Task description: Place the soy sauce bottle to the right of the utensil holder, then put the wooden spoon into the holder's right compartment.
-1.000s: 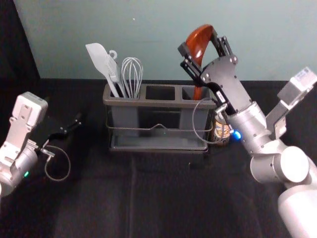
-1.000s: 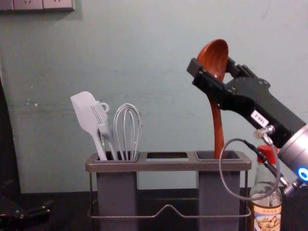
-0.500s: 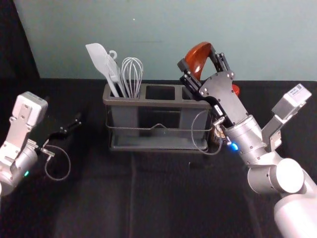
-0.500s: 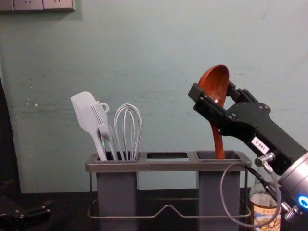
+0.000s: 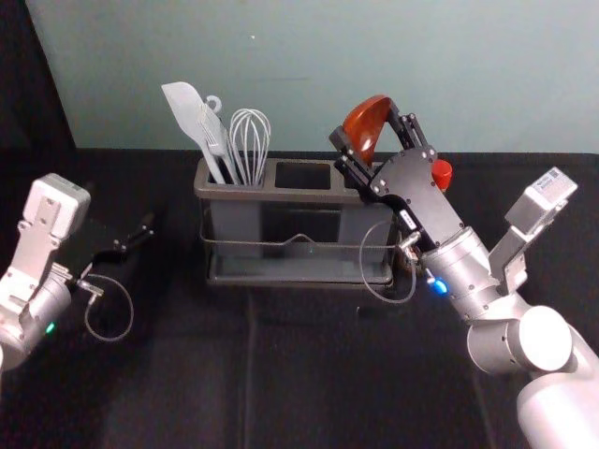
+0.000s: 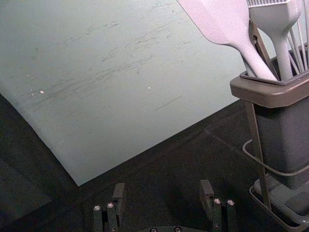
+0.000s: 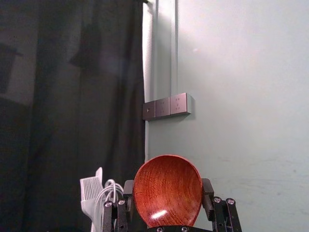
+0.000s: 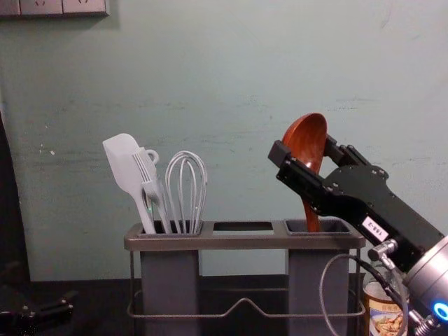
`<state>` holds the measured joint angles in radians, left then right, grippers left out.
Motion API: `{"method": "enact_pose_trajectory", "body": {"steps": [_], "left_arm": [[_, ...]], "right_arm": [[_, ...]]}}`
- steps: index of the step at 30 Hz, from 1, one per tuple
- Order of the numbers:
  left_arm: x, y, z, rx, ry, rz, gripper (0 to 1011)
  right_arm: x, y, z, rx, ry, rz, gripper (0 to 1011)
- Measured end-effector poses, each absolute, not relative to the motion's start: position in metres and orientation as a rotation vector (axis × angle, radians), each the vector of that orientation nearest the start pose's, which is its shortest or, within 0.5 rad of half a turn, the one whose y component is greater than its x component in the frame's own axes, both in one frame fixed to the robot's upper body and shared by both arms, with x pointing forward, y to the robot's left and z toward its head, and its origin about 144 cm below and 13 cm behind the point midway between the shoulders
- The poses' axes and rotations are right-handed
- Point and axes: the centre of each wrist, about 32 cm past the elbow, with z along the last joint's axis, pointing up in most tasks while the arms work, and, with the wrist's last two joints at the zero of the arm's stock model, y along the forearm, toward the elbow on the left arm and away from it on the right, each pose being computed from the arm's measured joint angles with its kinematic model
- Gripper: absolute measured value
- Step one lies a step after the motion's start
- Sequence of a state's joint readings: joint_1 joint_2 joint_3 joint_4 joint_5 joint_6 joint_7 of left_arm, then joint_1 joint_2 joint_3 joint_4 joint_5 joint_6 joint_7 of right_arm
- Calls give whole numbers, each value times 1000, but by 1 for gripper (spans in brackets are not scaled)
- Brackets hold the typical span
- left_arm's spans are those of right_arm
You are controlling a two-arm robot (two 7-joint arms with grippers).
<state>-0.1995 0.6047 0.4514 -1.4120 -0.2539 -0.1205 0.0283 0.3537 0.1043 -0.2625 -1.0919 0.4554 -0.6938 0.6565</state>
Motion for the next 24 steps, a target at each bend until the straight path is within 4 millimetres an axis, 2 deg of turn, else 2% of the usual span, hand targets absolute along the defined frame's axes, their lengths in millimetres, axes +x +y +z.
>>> {"method": "enact_pose_trajectory", "body": {"steps": [19,21,24], "left_arm": [[489,310,1140,304,-285,1248,1000],[489,310,1140,304,-285,1248,1000],[489,310,1140,305,-285,1248,1000]], "right_arm": [[546,-201,1120,492,-333,-815,841],[546,-201,1120,493,-333,-817,865],[546,-201,1121,500,-335,-822,958]]}}
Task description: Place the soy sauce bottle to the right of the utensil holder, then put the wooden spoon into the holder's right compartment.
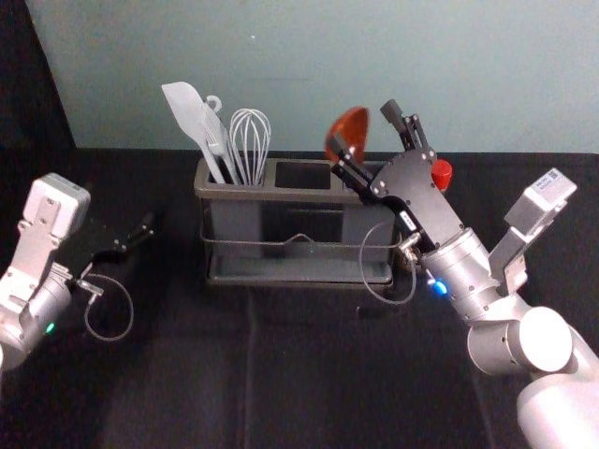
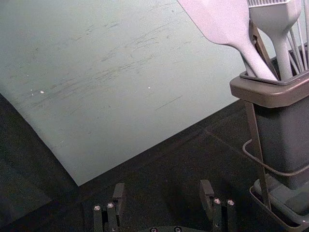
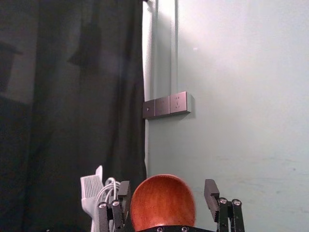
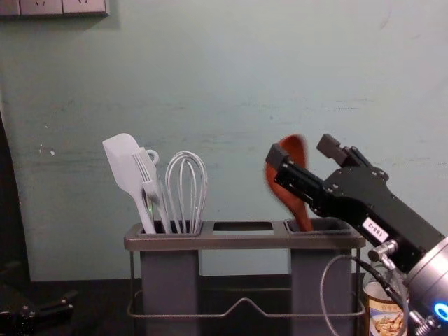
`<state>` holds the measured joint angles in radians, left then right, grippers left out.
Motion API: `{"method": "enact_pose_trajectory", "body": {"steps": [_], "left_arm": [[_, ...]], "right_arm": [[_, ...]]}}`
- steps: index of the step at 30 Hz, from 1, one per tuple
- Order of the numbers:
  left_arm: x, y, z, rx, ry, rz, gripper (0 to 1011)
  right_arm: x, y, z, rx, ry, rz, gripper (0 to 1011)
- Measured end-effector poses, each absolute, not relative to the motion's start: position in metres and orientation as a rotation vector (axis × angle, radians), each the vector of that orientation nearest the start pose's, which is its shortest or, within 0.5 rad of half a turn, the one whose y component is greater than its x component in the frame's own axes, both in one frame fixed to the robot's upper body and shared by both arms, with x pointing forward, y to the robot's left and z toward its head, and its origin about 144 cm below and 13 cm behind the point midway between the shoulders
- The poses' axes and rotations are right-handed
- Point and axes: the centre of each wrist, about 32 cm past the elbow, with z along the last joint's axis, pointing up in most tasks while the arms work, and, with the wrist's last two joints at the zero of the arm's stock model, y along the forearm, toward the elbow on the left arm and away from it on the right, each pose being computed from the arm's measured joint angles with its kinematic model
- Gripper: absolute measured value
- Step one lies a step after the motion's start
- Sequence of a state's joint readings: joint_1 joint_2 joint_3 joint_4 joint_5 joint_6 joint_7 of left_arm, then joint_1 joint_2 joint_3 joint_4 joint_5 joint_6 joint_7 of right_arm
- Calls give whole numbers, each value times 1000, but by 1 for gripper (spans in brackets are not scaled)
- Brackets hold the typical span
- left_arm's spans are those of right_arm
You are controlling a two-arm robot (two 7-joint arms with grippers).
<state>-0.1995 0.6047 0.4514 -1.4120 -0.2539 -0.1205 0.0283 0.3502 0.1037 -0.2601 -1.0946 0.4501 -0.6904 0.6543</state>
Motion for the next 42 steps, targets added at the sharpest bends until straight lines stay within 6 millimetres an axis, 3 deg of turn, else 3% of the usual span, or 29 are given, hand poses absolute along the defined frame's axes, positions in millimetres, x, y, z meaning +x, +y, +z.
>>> {"method": "enact_pose_trajectory", "body": {"steps": [1,5,17,27,36,42], "left_arm": [[489,310,1140,304,-285,1248,1000],[489,310,1140,305,-285,1248,1000],[489,310,1140,304,-285,1248,1000],[489,310,1140,305,-285,1248,1000],[489,310,1140,304,-285,1248,1000],[489,310,1140,304,-285,1248,1000]], "right_arm": [[546,-201,1122,506,-338,-825,1000],[547,-200,1127,541,-355,-834,1002],[547,-212,1172,686,-500,-858,1002],[558,-250,1196,613,-605,-937,1002],[567,-290,1198,510,-607,-1007,1002],[568,-310,1188,386,-528,-1082,1002]]}}
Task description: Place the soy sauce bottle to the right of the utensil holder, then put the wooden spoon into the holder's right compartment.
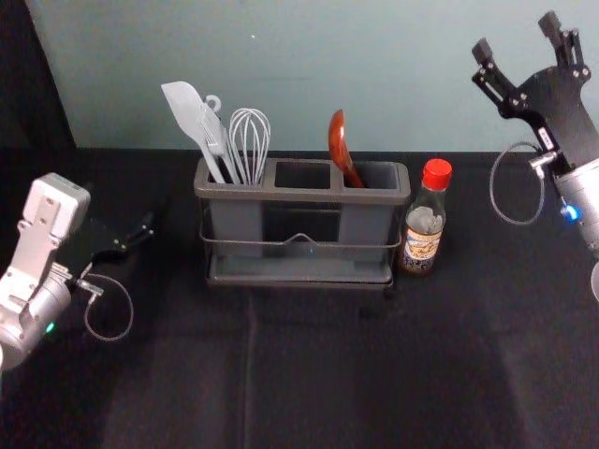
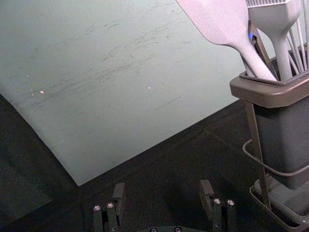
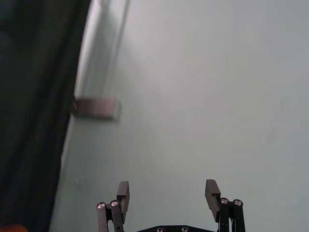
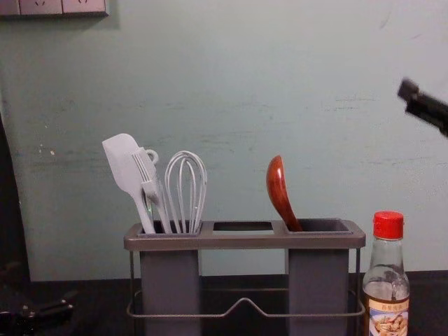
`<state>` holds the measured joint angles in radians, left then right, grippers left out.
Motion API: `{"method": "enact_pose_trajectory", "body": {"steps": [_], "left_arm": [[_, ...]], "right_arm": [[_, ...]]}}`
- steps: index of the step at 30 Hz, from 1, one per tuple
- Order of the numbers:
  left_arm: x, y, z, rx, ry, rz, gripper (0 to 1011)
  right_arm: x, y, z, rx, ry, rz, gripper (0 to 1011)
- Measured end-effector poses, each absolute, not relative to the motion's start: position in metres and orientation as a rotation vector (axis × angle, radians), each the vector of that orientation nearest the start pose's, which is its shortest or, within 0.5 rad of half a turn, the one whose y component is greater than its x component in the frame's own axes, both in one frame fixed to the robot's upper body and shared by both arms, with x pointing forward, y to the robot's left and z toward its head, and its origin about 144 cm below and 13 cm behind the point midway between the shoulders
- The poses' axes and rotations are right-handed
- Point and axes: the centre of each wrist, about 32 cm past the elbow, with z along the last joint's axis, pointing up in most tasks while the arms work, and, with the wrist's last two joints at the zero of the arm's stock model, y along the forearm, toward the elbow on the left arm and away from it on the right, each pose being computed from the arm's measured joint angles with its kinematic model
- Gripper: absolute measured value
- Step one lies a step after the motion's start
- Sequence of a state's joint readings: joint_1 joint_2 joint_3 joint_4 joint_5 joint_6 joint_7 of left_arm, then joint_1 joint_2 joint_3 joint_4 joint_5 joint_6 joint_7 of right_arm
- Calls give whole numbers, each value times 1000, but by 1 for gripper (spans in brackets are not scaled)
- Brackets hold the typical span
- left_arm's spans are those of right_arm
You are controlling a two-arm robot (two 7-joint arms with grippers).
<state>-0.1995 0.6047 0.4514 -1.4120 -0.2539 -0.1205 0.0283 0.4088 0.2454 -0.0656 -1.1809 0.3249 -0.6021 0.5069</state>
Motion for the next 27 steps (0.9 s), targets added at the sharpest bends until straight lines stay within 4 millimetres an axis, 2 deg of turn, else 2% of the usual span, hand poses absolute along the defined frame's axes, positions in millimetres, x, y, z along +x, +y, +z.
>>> {"method": "enact_pose_trajectory", "body": {"steps": [6,14,27], "left_arm": [[489,310,1140,304,-285,1248,1000],[489,310,1140,304,-285,1248,1000],[489,310,1140,305,-285,1248,1000]], "right_arm": [[563,-317,1176,227,-423,-1172,1002],[555,-315,1167,53,-294,-1283,1002],[550,-309,1159,-67,-191,-1311,1003]]}}
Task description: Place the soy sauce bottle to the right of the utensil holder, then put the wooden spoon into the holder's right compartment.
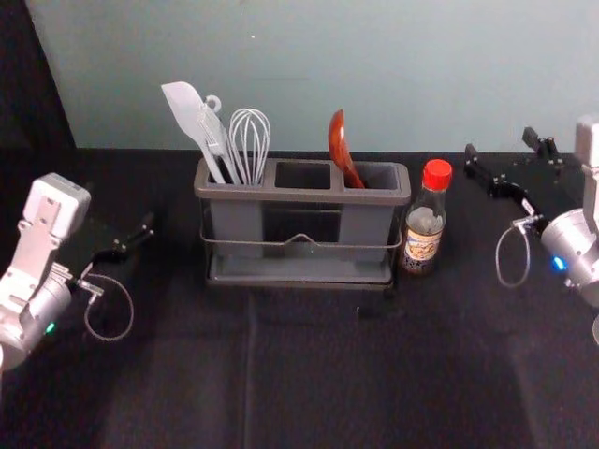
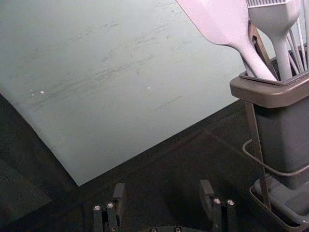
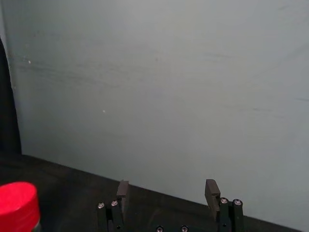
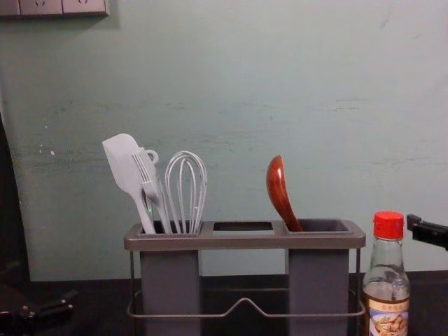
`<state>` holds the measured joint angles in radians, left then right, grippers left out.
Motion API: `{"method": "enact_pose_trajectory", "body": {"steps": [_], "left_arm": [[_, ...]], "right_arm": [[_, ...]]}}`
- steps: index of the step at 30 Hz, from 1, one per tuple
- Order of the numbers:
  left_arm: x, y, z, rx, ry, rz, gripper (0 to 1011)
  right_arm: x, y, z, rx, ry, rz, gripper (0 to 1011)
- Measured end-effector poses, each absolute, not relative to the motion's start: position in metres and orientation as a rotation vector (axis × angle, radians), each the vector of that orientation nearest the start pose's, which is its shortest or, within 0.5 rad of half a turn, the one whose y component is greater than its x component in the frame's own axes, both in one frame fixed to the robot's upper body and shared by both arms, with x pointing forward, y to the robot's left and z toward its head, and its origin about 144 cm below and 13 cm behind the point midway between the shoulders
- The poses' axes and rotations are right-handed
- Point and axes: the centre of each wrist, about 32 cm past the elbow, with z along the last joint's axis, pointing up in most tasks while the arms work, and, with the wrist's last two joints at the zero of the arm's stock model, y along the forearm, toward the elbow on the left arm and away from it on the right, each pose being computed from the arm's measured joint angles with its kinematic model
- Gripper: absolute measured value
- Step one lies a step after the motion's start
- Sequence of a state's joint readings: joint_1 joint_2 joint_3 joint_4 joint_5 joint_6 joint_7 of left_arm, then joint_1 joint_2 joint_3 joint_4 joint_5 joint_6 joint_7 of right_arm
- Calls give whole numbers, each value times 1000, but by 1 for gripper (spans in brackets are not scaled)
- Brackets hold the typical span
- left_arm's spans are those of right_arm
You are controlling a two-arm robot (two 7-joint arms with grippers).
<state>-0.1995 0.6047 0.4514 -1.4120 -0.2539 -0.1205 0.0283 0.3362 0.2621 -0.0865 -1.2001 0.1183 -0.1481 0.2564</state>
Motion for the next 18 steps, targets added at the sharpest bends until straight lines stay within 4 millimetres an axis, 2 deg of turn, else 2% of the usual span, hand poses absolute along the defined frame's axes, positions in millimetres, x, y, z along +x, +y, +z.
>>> {"method": "enact_pose_trajectory", "body": {"steps": [18], "left_arm": [[489,310,1140,304,-285,1248,1000]], "right_arm": [[546,-305,1147,-100,-161,-1297,1003]]}}
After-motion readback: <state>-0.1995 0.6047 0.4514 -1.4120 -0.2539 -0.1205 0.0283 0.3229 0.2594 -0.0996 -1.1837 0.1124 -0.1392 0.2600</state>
